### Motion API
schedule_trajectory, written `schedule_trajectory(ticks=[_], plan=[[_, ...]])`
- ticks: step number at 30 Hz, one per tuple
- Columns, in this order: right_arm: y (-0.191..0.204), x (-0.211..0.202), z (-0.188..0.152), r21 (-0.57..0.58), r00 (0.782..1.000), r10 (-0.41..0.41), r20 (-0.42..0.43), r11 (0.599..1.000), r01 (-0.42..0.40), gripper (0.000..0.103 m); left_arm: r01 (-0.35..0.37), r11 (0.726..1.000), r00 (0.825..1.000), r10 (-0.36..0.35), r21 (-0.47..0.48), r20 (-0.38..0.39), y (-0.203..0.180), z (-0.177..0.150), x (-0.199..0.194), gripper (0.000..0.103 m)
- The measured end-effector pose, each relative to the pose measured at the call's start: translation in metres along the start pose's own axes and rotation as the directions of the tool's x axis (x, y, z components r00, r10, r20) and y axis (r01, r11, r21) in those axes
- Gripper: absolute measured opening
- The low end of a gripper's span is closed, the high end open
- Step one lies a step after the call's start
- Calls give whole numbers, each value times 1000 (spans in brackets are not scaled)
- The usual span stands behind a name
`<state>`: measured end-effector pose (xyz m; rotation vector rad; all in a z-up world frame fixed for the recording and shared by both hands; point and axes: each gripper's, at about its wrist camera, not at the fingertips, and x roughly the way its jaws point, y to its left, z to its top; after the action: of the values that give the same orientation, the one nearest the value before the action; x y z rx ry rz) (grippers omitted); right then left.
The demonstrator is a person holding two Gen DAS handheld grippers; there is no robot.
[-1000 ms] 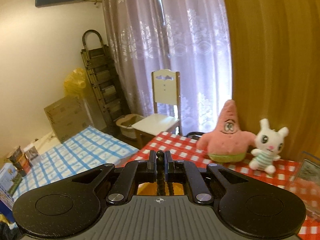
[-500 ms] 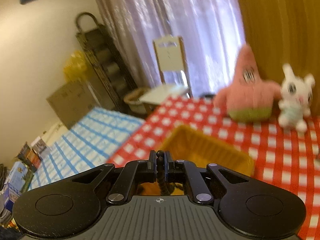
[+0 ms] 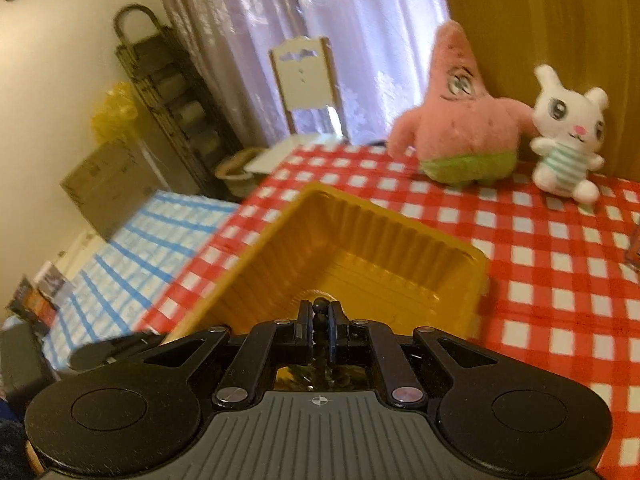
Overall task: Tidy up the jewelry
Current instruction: 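Carry the bead necklace into the held tray and open the right gripper, then lower the tray onto the table and open the left gripper while the right gripper withdraws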
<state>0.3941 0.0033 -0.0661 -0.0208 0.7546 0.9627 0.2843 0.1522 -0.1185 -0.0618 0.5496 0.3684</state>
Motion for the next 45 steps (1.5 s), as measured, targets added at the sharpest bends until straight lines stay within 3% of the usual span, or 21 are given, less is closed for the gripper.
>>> schedule_trajectory(ticks=[4,11,13,15,17,32,45], plan=[[1,-1,2,-10,996,55,77,998,-55,7,-1,1000,1000,1,0,0,0,0,0,6],[-28,26,-28,54,996,-47,-72,997,51,8,-1,1000,1000,1,-3,-2,1,-1,0,6],[-35,26,-34,70,995,-58,-86,996,64,17,-4,1000,1000,4,0,-3,1,-1,0,6],[-39,22,-36,93,995,-66,-76,993,73,51,-4,1000,1000,4,0,-4,1,-1,0,6],[-40,16,-37,104,996,-73,-47,992,78,61,-4,1000,1000,4,2,-7,1,-2,0,6],[-30,-1,-59,9,974,-206,-96,978,208,66,-5,1000,1000,5,3,-8,1,-1,1,7],[-27,-12,-58,31,971,-226,-75,973,229,69,16,999,999,-17,-49,-35,18,-10,8,9]])
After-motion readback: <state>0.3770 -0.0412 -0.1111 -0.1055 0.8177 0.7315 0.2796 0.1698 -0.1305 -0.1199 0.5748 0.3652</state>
